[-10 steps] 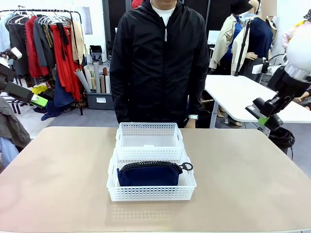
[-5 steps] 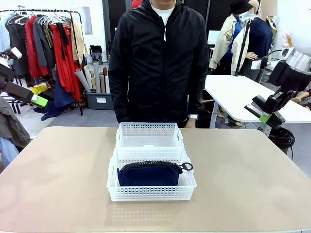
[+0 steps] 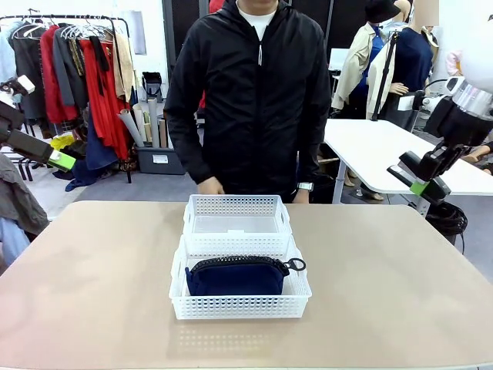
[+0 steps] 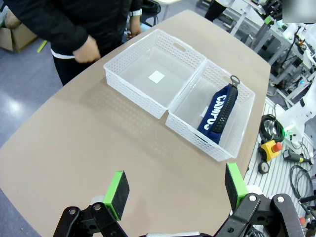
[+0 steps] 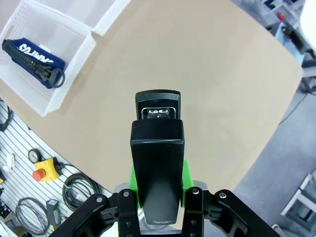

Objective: Distribute items into two baskets.
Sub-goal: Place the picked Stapler into the Organizing basket as instructed by the person.

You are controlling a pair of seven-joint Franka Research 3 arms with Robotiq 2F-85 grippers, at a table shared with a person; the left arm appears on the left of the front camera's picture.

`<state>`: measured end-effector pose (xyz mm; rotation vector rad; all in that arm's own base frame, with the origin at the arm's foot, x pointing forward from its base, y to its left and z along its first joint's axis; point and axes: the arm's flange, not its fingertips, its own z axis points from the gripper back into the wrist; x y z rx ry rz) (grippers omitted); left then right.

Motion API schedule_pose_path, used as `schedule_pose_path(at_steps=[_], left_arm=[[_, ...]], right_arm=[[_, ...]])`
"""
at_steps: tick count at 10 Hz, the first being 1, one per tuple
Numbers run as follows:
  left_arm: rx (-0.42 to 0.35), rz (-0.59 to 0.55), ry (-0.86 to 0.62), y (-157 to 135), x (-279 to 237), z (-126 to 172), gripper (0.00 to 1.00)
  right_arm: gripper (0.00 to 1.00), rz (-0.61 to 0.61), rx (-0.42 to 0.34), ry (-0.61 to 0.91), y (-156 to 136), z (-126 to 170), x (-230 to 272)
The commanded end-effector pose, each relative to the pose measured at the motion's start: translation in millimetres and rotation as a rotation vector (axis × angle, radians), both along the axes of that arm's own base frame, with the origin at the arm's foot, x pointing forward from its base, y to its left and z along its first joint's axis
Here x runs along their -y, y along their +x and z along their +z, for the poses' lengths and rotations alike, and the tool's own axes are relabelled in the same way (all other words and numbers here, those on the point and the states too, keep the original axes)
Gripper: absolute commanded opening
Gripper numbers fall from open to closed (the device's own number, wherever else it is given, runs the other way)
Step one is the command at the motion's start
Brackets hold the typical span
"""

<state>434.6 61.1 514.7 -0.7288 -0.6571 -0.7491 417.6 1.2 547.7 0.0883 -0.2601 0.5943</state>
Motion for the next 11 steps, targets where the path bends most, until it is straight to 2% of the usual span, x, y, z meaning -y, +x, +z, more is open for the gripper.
schedule_pose_path(at_steps=[1,11], left_arm=[[0.005,-0.004,-0.009,-1.6,0.2,0.7,1.00],[0.005,-0.004,-0.009,-1.6,0.2,0.7,1.00]], right_arm=[[0.00,-0.001,0.024,-0.015,-2.0,-0.7,1.0],[0.00,-0.001,0.024,-0.015,-2.0,-0.7,1.0]])
